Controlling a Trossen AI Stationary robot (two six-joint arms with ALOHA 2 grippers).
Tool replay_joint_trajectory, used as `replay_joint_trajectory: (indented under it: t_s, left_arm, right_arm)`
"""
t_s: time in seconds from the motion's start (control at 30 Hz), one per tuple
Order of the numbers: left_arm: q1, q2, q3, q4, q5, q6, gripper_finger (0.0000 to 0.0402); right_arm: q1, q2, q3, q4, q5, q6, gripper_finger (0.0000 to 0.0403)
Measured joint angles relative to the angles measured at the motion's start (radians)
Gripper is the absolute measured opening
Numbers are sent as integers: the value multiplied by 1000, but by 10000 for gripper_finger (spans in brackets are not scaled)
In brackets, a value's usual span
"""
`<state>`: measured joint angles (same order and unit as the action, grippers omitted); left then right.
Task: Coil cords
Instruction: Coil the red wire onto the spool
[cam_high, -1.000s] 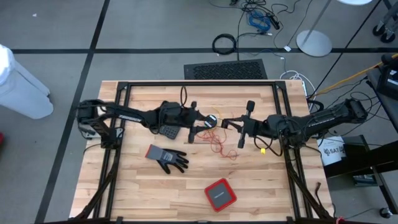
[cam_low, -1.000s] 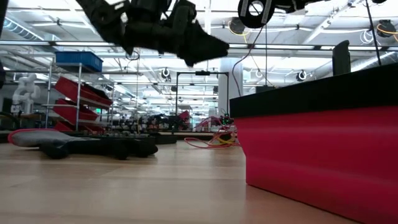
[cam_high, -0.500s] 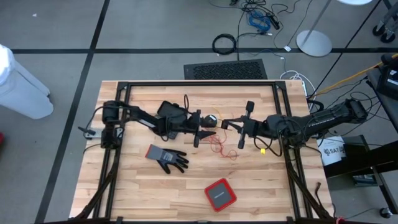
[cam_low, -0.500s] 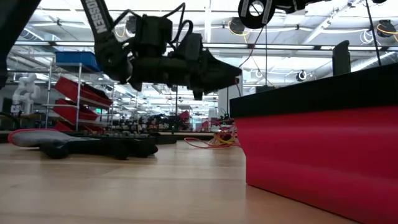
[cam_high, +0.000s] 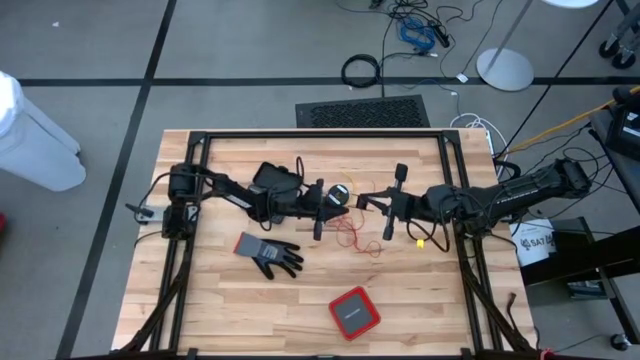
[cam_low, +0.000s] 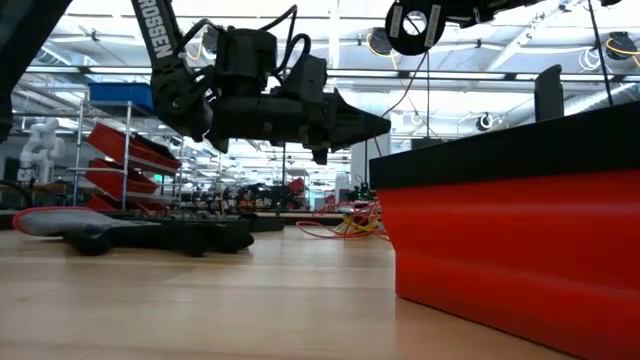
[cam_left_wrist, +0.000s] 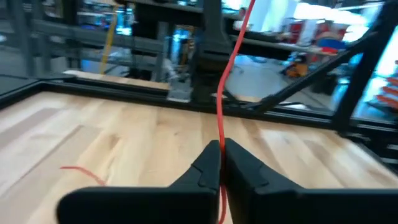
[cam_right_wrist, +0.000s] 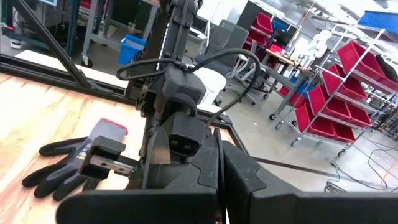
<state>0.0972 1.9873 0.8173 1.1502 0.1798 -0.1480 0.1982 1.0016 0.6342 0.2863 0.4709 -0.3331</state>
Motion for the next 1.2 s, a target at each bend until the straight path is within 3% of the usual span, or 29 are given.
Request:
replay_joint_trajectory:
  t_s: [0.17,0.4,0.5,0.77,1.2]
  left_arm:
    - [-1,-13,0,-16,-80,4,4]
    - [15,-120,-2,-82,-106,8,2]
    - [1,-178,-1,-113,-106,24,2]
    - [-83,-223,44,-254,-144,41,1]
    - [-140,-197,148,-353,-234,165,0]
  right_arm:
    - [0,0,0,-91,28,37,0]
    - [0,3,0,-266,29,133,0]
    - [0,18,0,-286,94,143,0]
    - [-7,107,0,-168,300,108,0]
    - [-22,255,0,64,314,49,0]
